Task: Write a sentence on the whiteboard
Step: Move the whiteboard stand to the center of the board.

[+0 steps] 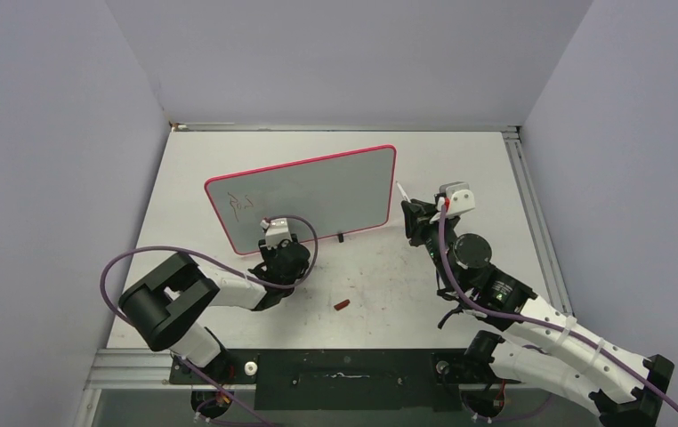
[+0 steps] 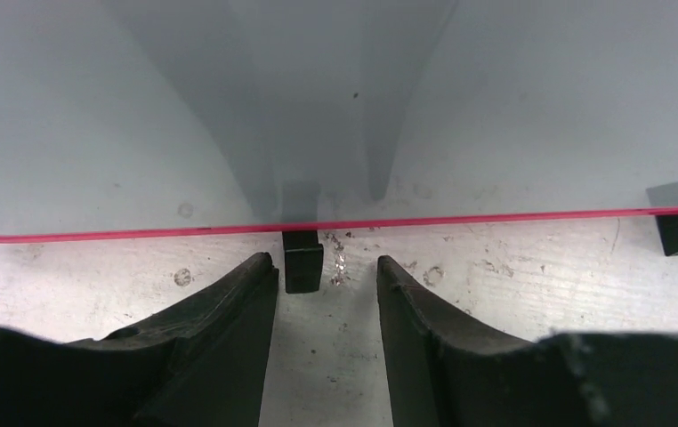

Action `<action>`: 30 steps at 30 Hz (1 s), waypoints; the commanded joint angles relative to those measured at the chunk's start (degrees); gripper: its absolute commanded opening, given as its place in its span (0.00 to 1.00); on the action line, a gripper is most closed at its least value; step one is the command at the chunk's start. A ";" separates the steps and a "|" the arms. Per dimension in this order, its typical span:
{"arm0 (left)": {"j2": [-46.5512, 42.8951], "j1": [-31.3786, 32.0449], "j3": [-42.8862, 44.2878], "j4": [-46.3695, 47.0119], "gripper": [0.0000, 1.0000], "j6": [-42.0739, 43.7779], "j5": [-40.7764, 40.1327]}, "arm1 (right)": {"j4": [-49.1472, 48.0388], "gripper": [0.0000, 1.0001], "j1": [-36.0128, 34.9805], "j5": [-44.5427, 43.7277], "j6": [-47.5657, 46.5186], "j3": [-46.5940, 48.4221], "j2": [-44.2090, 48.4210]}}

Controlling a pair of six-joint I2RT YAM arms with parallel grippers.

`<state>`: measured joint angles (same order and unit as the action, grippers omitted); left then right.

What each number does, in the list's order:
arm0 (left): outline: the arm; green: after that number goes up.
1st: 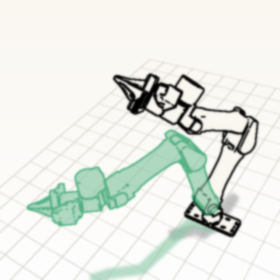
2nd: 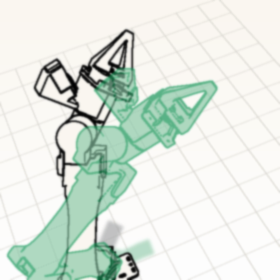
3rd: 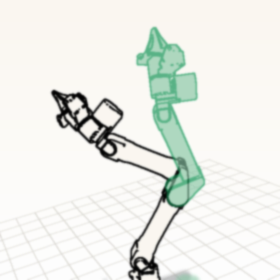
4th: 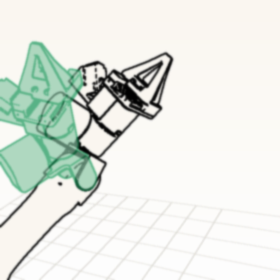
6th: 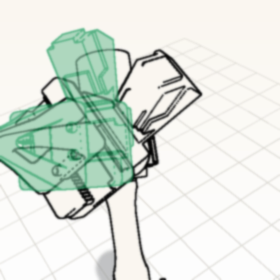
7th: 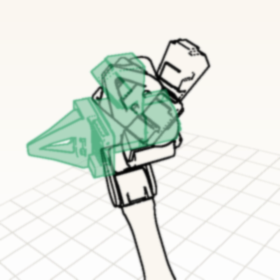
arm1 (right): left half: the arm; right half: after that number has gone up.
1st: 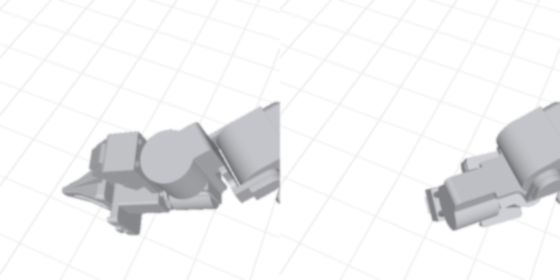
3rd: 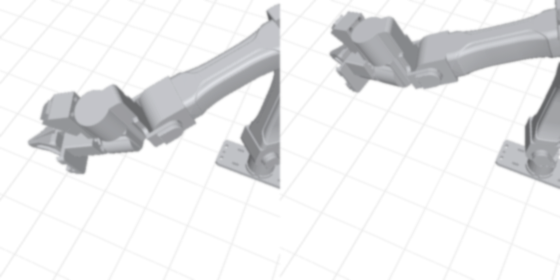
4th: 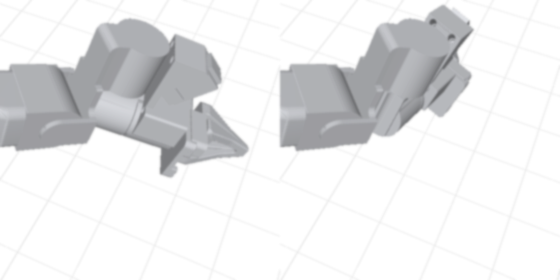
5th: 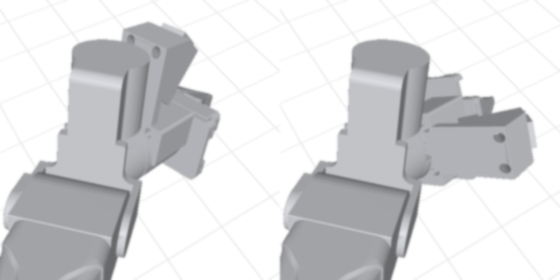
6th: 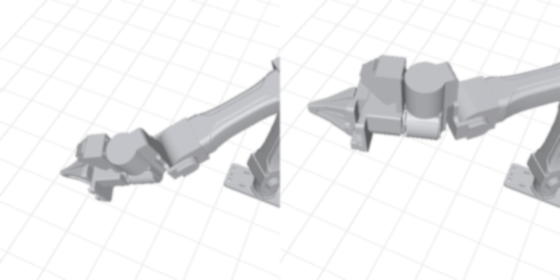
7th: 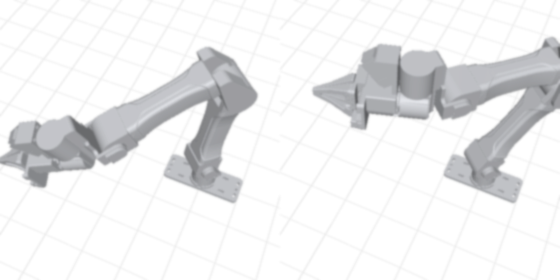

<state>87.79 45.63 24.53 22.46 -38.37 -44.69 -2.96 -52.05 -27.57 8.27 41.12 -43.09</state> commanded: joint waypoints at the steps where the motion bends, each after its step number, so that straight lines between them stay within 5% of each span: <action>1: 2.81 -0.37 2.09 2.81 0.40 1.60 -0.97 | -2.41 0.05 0.37 0.54 0.52 0.55 -0.48; 17: 6.31 2.58 5.07 2.63 0.06 1.77 1.00 | -2.30 0.05 0.42 -0.27 0.30 0.14 -0.18; 30: 7.97 10.14 10.70 -1.28 0.03 -3.36 2.65 | -2.52 0.05 0.39 -0.95 0.60 -0.29 0.75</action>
<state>94.70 52.40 31.29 20.45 -37.82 -49.01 -3.03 -52.05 -27.64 8.29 41.12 -43.62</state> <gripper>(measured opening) 0.161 0.149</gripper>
